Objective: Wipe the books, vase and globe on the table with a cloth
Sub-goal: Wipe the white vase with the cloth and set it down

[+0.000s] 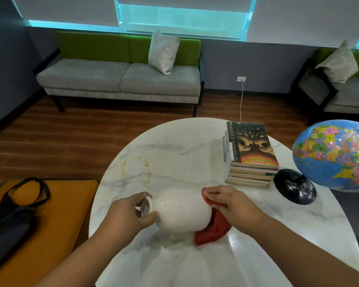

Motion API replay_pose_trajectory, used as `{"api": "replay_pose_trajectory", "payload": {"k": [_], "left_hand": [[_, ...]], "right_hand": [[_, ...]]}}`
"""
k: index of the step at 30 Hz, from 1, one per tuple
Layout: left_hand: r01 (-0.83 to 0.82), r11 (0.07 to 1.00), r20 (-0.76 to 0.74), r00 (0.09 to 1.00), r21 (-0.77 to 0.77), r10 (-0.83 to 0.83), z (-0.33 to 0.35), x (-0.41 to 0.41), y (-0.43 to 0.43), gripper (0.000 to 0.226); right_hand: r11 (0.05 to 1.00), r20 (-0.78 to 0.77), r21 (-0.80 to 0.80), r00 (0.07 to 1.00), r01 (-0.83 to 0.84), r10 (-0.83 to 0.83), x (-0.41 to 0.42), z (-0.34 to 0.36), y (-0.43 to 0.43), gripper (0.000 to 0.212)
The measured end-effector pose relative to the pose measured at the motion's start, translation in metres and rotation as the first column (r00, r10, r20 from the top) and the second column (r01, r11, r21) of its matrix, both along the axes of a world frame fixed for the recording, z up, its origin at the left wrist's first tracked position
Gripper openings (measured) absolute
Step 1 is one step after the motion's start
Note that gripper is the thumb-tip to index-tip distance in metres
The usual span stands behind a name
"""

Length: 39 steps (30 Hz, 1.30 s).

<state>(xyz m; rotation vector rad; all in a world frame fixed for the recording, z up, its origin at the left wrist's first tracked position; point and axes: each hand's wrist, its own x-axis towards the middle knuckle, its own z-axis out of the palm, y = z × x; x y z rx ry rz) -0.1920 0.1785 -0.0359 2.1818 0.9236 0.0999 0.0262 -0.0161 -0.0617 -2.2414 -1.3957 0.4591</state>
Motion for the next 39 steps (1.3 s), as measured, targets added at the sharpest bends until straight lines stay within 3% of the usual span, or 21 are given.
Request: {"api": "replay_pose_trajectory", "payload": {"k": [2,6,8,11,13,17,22,24,31,33,35,37,39], "left_hand": [[0.004,1.000,0.005,1.000,0.013,-0.004,0.001,0.002,0.000,0.035],[0.013,1.000,-0.006,1.000,-0.005,-0.013,-0.001,0.002,-0.001,0.034],[-0.007,0.999,-0.006,1.000,-0.042,0.007,-0.005,-0.002,0.000,0.032],[-0.056,0.993,-0.002,0.998,-0.108,0.056,-0.011,-0.008,0.004,0.030],[-0.084,0.982,-0.004,0.996,-0.170,0.085,-0.015,-0.012,0.007,0.030],[-0.123,0.960,-0.004,0.992,-0.251,0.126,-0.020,-0.016,0.010,0.030],[-0.176,0.925,0.036,0.979,-0.337,0.199,-0.021,-0.015,0.009,0.026],[-0.200,0.913,0.039,0.973,-0.355,0.229,-0.022,-0.014,0.010,0.025],[-0.230,0.880,0.039,0.962,-0.415,0.270,-0.020,-0.009,0.008,0.032],[-0.234,0.876,0.035,0.961,-0.422,0.274,-0.021,-0.009,0.009,0.033],[-0.239,0.878,0.028,0.961,-0.414,0.275,-0.020,-0.008,0.010,0.037],[-0.240,0.883,0.026,0.962,-0.402,0.273,-0.020,-0.006,0.010,0.041],[-0.236,0.889,0.028,0.963,-0.392,0.268,-0.019,-0.004,0.010,0.043]], "right_hand": [[0.999,0.004,0.033,1.000,-0.012,0.012,-0.012,0.006,0.009,0.039],[0.955,0.115,0.138,0.962,-0.262,0.247,-0.048,0.019,0.033,0.042],[0.950,0.107,0.133,0.957,-0.281,0.268,-0.047,0.012,0.030,0.044],[0.981,0.035,0.184,0.998,-0.064,0.058,-0.022,-0.008,0.013,0.044],[0.990,0.010,0.123,0.997,0.069,-0.071,-0.008,-0.017,0.000,0.046],[0.999,0.031,-0.002,0.998,0.048,-0.048,-0.026,-0.029,-0.007,0.038],[0.907,-0.056,0.196,0.928,0.372,-0.368,-0.044,-0.031,-0.009,0.034],[0.860,-0.124,0.269,0.901,0.435,-0.417,-0.040,-0.024,-0.004,0.034],[0.987,-0.122,0.125,0.989,0.097,-0.082,-0.053,-0.021,0.007,0.043],[0.988,-0.067,0.132,0.995,0.082,-0.074,-0.043,-0.021,0.004,0.042],[0.986,0.050,0.124,0.992,0.111,-0.118,-0.031,-0.026,0.001,0.053],[0.988,0.058,0.105,0.991,0.111,-0.118,-0.033,-0.025,0.004,0.066],[0.996,0.069,0.091,0.998,-0.004,-0.003,-0.042,-0.020,0.014,0.055]]}}
